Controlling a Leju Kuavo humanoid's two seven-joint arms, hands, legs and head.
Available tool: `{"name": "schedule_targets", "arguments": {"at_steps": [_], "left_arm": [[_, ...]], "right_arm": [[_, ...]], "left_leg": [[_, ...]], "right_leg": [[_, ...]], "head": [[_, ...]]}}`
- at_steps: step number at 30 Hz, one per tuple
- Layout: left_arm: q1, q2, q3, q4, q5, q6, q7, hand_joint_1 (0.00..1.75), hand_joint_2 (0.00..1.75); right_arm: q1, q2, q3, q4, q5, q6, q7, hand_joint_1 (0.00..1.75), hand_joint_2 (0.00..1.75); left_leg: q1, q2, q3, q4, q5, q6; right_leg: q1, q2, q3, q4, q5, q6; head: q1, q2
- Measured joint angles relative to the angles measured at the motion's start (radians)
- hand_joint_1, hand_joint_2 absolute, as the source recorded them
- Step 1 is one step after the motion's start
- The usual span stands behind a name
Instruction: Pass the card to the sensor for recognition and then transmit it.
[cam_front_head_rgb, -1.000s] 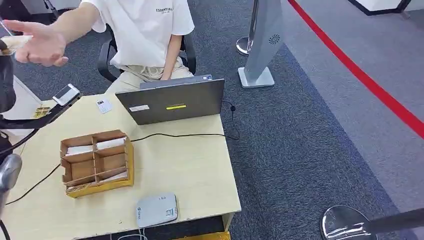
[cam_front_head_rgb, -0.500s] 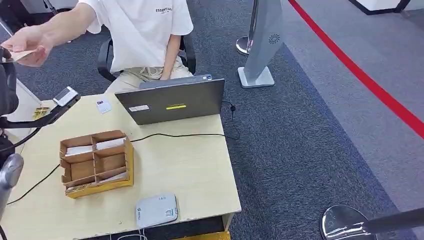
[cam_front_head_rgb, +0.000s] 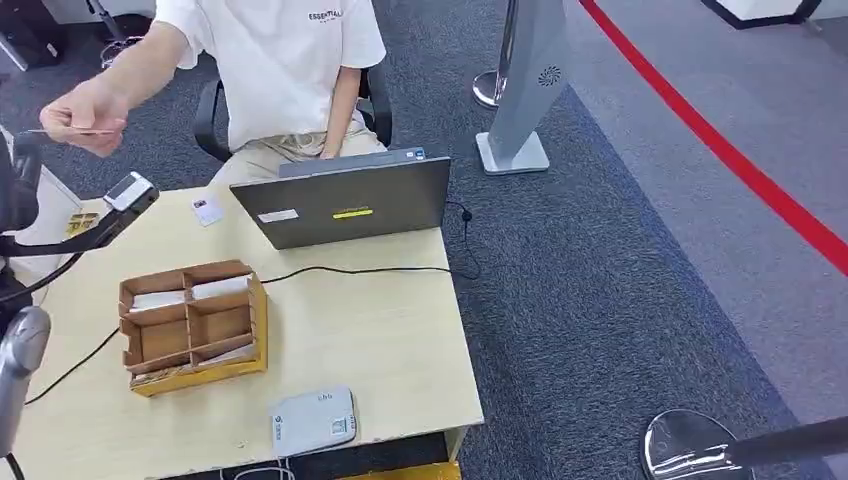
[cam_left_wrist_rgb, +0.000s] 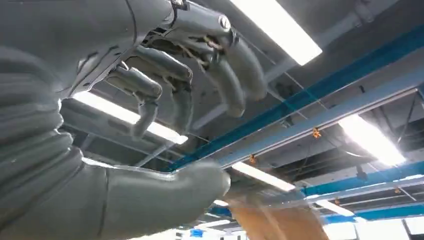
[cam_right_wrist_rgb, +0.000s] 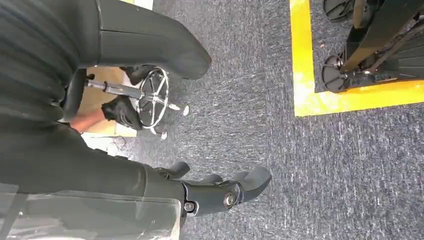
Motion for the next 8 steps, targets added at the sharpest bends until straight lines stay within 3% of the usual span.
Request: {"name": "schedule_targets", "arguments": {"at_steps": [8], "left_arm": [[0.029, -0.005, 0.051, 0.0, 0.0, 0.006, -0.018, 0.0, 1.75]], "right_arm": [[0.0, -0.002, 0.003, 0.0, 0.0, 0.0, 0.0, 0.0, 1.75]], "left_leg": [[0.0, 0.0, 0.001, 0.0, 0.001, -0.001]], "right_leg": [[0.0, 0.0, 0.001, 0.001, 0.0, 0.0]], "head": [[0.0, 0.0]]}}
